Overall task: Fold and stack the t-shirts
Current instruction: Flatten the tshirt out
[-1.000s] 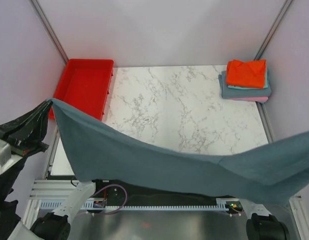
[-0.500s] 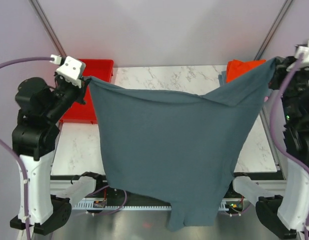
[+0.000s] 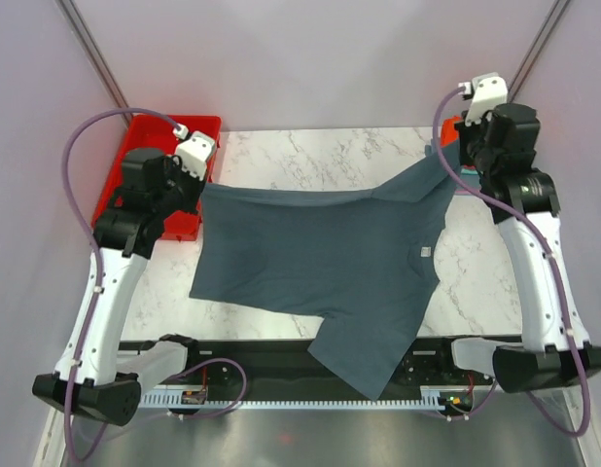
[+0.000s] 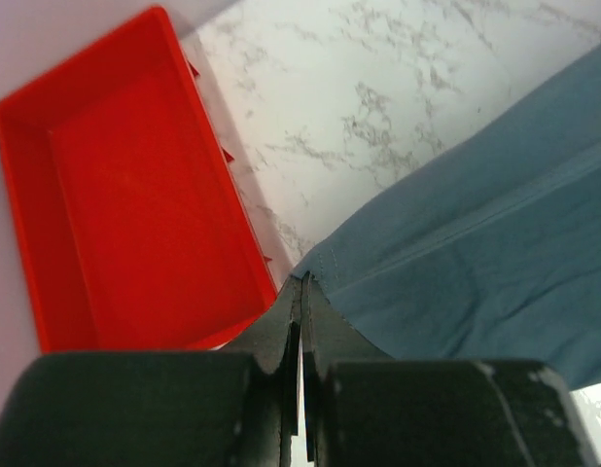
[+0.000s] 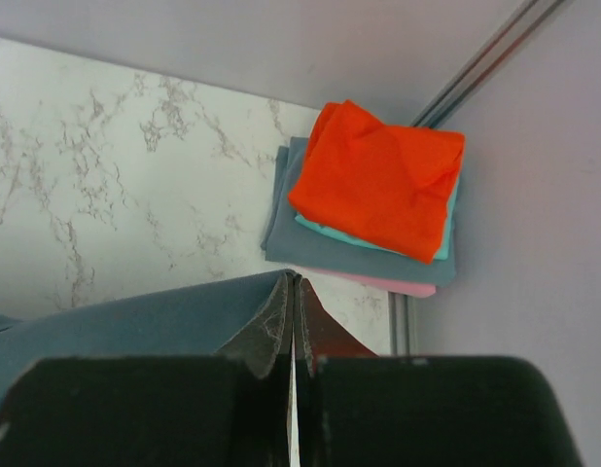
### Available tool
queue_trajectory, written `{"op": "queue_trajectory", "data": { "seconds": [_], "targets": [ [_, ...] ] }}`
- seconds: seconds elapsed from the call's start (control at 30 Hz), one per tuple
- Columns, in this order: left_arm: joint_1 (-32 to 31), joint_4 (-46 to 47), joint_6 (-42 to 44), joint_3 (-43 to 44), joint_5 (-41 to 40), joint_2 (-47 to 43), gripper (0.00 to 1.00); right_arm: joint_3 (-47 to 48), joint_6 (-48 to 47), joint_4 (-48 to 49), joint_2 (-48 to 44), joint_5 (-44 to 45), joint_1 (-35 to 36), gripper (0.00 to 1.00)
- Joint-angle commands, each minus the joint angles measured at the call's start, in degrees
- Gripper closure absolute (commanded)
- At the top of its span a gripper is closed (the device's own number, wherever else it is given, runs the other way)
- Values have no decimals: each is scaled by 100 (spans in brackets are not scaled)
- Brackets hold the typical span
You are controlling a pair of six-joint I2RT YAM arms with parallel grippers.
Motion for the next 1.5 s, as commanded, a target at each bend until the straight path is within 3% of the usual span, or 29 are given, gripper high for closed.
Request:
{"op": "queue_trajectory", "data": {
  "seconds": [0.0,0.2,0.23,0.37,0.67,0.83,1.03,1.47],
  "targets": [
    [33,437,265,-238,-187,309,98,-59,-220,532,534,-113,17,100],
    [33,437,265,-318,-187,1467,98,624,-105,699,1852,-131,-1,100],
    [33,1656,56,-240,-213,1653,98,775,-123,699,2245,-122,-1,100],
    [50,1975,36,437,-354,2760,98,1810,-211,672,3266,-52,-54,100],
    [428,2169,10,2221,-328,5080,98,3183,-439,786,5087,369,-54,100],
    [463,2064,28,3021,-284,5723,98,3965,-360,813,5991,440,-71,100],
    [463,1870,-104,3865,-555,6400,98,5556,-70,1049,7214,380,-71,100],
    [507,1703,10,4709,-1022,7271,98,5979,-228,3299,8278,265,-27,100]
  ]
}}
